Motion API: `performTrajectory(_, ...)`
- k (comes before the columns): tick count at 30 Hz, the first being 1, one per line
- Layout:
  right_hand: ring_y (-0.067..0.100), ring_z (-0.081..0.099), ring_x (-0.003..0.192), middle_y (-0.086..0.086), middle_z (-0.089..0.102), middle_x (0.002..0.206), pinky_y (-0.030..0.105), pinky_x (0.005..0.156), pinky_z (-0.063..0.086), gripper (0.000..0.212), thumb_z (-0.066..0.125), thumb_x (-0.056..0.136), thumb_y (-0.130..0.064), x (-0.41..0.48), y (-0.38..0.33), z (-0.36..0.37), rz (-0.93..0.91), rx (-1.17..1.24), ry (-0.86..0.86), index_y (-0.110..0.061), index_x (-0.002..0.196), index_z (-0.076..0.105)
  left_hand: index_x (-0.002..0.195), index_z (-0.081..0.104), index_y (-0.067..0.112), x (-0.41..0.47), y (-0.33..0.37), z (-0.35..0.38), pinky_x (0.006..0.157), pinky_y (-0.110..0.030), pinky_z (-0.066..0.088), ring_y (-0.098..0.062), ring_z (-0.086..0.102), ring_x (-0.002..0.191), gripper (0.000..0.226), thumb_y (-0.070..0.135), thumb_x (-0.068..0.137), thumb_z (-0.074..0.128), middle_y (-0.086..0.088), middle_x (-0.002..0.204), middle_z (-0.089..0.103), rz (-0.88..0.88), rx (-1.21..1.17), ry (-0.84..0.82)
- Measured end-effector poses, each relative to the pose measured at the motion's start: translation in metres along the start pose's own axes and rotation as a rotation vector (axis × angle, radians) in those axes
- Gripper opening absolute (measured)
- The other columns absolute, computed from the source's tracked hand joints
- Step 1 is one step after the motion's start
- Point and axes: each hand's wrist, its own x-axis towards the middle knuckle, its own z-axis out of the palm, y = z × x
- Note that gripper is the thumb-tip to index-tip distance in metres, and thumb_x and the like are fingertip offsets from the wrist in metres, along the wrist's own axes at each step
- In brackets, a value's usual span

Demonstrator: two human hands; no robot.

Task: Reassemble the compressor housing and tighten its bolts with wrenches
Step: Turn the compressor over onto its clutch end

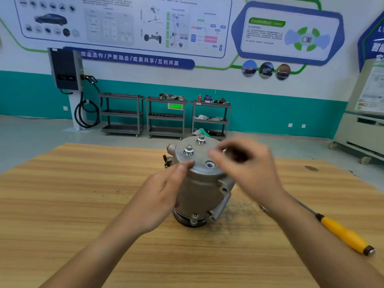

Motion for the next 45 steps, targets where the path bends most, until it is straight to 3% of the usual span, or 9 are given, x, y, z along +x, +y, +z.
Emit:
performTrajectory(4,0.015,0.060,0.069,0.000,0.062,0.077,0.023,0.057,0.049,0.023,0.067,0.077,-0.036,-0.045,-0.030,0.037,-0.294,-0.219,-0.238,-0.014,0.073,0.072,0.112,0.054,0.047,-0.002,0.009,-0.001,0.059,-0.013,0.013,0.011,0.037,0.043,0.074,0.075,0.058,0.014,0.022,0.072,0.067,-0.203,-0.231,-0.137)
performTrajectory(6,0.022,0.061,0.072,0.003,0.063,0.079,0.028,0.055,0.050,0.023,0.075,0.070,-0.034,-0.053,-0.034,0.049,-0.280,-0.291,-0.265,-0.012,0.068,0.069,0.114,0.054,0.051,-0.005,0.009,0.000,0.044,-0.016,0.029,0.000,0.046,0.050,0.076,0.078,0.058,0.010,0.024,0.064,0.066,-0.202,-0.188,-0.157)
performTrajectory(9,0.024,0.058,0.065,0.004,0.062,0.073,0.028,0.052,0.048,0.021,0.078,0.064,-0.028,-0.055,-0.036,0.057,-0.258,-0.365,-0.189,-0.011,0.064,0.065,0.111,0.057,0.056,-0.004,0.008,-0.001,0.073,-0.031,0.046,-0.013,0.059,0.081,0.075,0.090,0.064,0.009,0.021,0.093,0.069,-0.230,-0.195,-0.148)
performTrajectory(14,0.021,0.060,0.067,0.000,0.064,0.070,0.027,0.053,0.046,0.020,0.057,0.077,-0.025,-0.059,-0.036,0.066,-0.288,-0.462,-0.168,-0.012,0.066,0.068,0.104,0.057,0.063,-0.003,0.002,-0.002,0.105,-0.035,0.036,-0.009,0.055,0.112,0.068,0.092,0.058,0.017,0.015,0.093,0.064,-0.234,-0.257,-0.158)
performTrajectory(20,0.012,0.062,0.073,-0.005,0.070,0.078,0.022,0.070,0.048,0.010,0.067,0.081,-0.021,-0.060,-0.029,0.051,-0.143,-0.019,-0.046,-0.013,0.078,0.072,0.107,0.054,0.059,-0.002,-0.004,-0.004,0.060,-0.014,0.046,0.004,0.059,0.066,0.064,0.084,0.068,0.011,0.027,0.067,0.062,-0.177,-0.207,-0.172)
performTrajectory(26,0.002,0.058,0.052,-0.004,0.064,0.057,0.014,0.048,0.047,0.021,0.062,0.066,-0.039,-0.028,-0.018,0.005,0.649,0.717,0.191,-0.020,0.062,0.070,0.105,0.046,0.063,-0.003,-0.012,-0.007,0.060,-0.022,0.049,-0.005,0.057,0.064,0.060,0.082,0.057,0.016,0.016,0.066,0.056,-0.117,-0.136,-0.146)
performTrajectory(32,0.013,0.067,0.058,0.009,0.070,0.066,0.018,0.052,0.053,0.023,0.063,0.068,-0.018,-0.005,-0.006,-0.014,0.690,1.046,0.250,-0.010,0.089,0.057,0.121,0.042,0.054,-0.004,-0.019,-0.007,0.063,-0.018,0.048,-0.002,0.060,0.071,0.054,0.072,0.072,0.031,0.018,0.077,0.060,-0.021,-0.014,-0.110)
performTrajectory(37,-0.003,0.066,0.083,-0.015,0.072,0.079,0.011,0.072,0.050,0.029,0.061,0.087,-0.004,0.002,0.000,-0.001,0.450,0.472,0.119,-0.033,0.086,0.068,0.115,0.037,0.057,-0.006,-0.017,-0.007,0.069,-0.010,0.038,0.013,0.053,0.085,0.052,0.073,0.066,0.025,0.041,0.082,0.053,0.058,0.104,-0.102)
performTrajectory(45,-0.013,0.060,0.082,-0.023,0.064,0.083,0.002,0.073,0.042,0.017,0.069,0.083,-0.009,-0.005,0.013,0.028,0.272,0.141,0.116,-0.025,0.086,0.066,0.112,0.037,0.059,-0.005,-0.019,-0.007,0.081,-0.012,0.040,0.009,0.051,0.096,0.043,0.068,0.071,0.025,0.023,0.104,0.055,0.132,0.184,-0.105)
